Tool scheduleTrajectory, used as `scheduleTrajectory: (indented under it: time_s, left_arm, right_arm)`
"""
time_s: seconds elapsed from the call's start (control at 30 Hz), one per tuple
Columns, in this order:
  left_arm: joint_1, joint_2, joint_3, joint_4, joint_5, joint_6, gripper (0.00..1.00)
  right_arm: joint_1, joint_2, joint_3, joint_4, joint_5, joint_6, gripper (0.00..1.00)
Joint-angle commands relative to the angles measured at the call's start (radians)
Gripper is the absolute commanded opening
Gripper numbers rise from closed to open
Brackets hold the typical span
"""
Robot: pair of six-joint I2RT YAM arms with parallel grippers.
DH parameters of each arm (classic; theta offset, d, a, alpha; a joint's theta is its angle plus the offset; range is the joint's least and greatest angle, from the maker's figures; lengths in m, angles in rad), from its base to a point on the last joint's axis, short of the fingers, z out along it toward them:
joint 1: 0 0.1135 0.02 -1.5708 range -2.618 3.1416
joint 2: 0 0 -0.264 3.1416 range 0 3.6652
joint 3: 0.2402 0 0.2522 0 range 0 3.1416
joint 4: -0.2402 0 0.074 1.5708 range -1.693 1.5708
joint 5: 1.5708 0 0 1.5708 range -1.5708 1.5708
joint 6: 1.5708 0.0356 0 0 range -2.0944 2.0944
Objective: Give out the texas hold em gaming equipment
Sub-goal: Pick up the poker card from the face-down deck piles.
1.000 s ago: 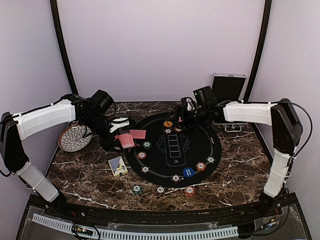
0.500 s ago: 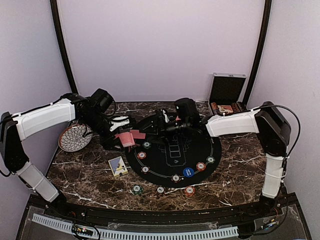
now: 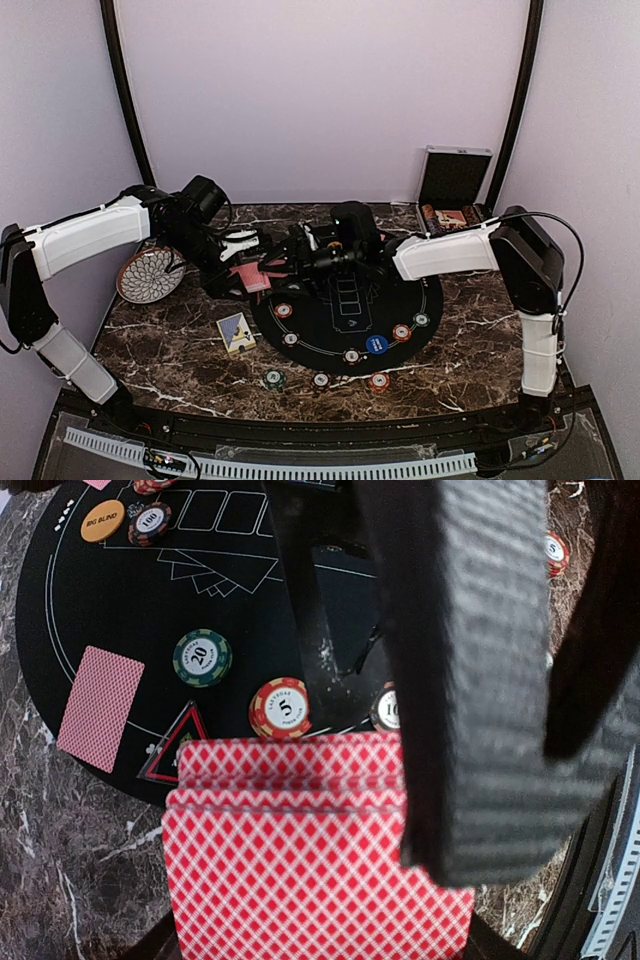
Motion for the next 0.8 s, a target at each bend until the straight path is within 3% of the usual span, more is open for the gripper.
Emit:
scheduleTrajectory:
  time_s: [0.0, 0.77]
  left_arm:
    - [0.003, -0.009, 0.037, -0.012, 0.029, -0.001, 0.00]
    - [0.003, 0.001, 0.037, -0.018, 0.025, 0.008, 0.00]
  right_arm:
    - [0.019, 0.039, 0.043, 0.069, -0.024, 0.030, 0.80]
    - [0.048, 0.227, 0.240, 0.119, -0.074, 0.115, 0.80]
